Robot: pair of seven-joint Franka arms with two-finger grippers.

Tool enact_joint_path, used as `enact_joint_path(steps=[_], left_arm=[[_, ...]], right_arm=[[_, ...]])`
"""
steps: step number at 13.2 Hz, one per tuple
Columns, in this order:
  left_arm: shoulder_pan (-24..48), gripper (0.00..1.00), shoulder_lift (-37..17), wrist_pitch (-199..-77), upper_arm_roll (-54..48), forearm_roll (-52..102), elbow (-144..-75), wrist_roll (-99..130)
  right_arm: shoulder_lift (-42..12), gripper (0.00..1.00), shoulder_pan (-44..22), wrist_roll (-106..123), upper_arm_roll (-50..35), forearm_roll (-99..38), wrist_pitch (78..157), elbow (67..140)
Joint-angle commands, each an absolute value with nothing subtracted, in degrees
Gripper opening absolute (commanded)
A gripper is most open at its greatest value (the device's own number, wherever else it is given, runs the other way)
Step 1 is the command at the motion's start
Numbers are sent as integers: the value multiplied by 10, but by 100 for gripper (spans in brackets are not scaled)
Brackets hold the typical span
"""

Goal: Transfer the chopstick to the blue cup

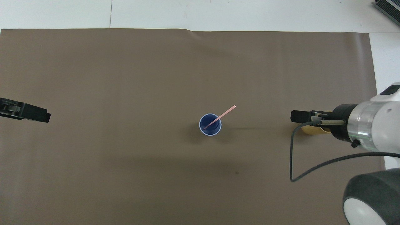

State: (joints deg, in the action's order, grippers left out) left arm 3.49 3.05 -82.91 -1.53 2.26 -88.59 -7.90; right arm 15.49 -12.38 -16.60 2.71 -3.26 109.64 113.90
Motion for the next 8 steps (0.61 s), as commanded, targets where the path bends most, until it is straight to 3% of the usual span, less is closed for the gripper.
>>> enact_joint_path(steps=[1, 5, 8], left_arm=[[27, 100, 43, -829, -18, 25, -896, -81], [27, 100, 43, -829, -18, 25, -896, -81], [27, 100, 43, -829, -18, 25, -896, -81]], right_arm=[[121, 100, -93, -162, 20, 1, 1016, 1070], [45, 100, -46, -124, 21, 36, 953, 937], [20, 100, -9, -111, 21, 42, 941, 908]])
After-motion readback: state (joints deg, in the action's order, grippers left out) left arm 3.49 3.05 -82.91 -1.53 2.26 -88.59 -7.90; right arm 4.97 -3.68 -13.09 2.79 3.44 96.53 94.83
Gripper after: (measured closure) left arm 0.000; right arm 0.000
